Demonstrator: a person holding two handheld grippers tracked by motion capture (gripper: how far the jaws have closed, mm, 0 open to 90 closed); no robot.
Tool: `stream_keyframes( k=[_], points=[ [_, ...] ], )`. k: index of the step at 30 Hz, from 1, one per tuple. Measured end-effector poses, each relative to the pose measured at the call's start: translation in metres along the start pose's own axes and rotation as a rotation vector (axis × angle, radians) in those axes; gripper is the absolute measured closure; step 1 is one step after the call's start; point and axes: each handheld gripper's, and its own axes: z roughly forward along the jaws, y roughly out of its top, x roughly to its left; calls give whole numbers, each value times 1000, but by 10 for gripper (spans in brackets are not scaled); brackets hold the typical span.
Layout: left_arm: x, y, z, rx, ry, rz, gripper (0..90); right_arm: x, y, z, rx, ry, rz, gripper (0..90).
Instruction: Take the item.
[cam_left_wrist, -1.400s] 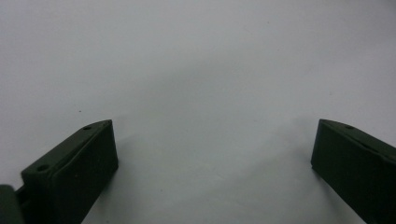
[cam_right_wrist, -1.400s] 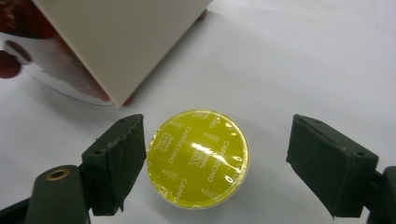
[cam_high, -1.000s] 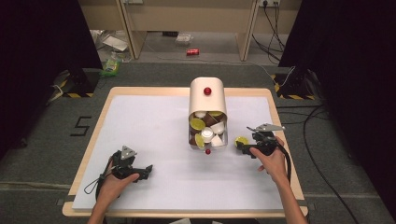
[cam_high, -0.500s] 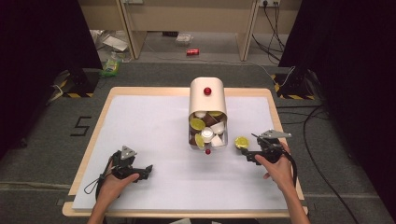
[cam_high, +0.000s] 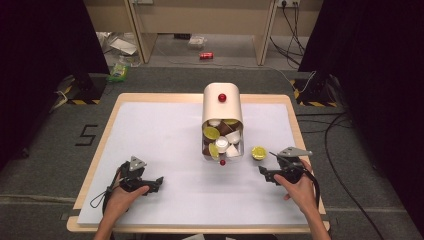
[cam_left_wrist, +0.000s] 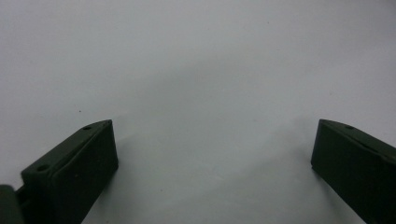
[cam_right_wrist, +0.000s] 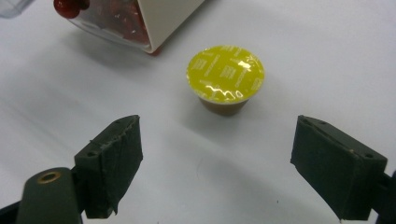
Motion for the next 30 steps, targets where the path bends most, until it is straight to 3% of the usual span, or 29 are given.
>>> stream_keyframes(
  k=[30],
  points=[
    [0, 0, 0, 1, 1, 1, 0, 6, -39, -9, 50, -10, -2, 168]
  ],
)
